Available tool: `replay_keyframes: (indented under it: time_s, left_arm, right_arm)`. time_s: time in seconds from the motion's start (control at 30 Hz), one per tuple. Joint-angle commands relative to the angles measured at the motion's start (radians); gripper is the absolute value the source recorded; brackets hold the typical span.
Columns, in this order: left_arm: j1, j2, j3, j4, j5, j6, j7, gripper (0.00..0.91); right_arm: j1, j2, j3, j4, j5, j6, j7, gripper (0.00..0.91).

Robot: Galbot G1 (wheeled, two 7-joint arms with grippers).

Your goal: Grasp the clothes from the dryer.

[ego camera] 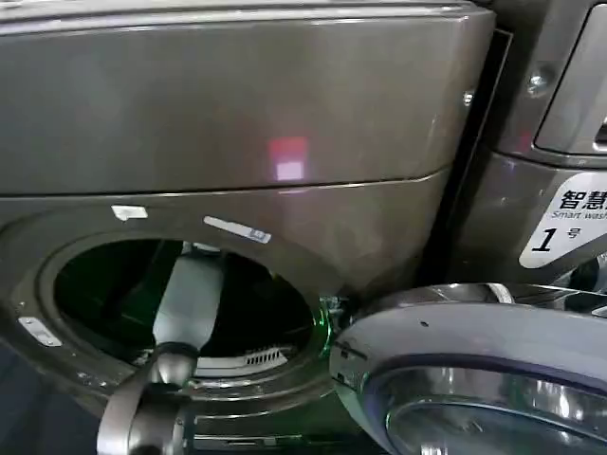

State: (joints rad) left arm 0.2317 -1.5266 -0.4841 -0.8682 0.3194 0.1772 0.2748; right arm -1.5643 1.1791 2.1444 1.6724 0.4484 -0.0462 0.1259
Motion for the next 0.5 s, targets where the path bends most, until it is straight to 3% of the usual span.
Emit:
replay_keyframes:
  time_s: [0.03, 0.33, 0.5]
  left_arm:
    - [0.021, -0.015, 0.007, -0.086, -0.221, 0.093, -0.255, 0.000]
    - [0.025, -0.002, 0.000, -0.063, -0.254, 0.085, -0.281, 0.000]
    - [0.026, -0.003, 0.002, -0.063, -0.255, 0.083, -0.279, 0.000]
  right_arm:
    - [-0.010, 0.003, 0.002, -0.001, -0.006, 0.015, 0.006, 0.907]
    - [-0.015, -0.001, 0.020, -0.008, -0.001, 0.007, 0.017, 0.907]
    - [-0.017, 0.005, 0.050, 0.017, 0.024, -0.035, 0.022, 0.907]
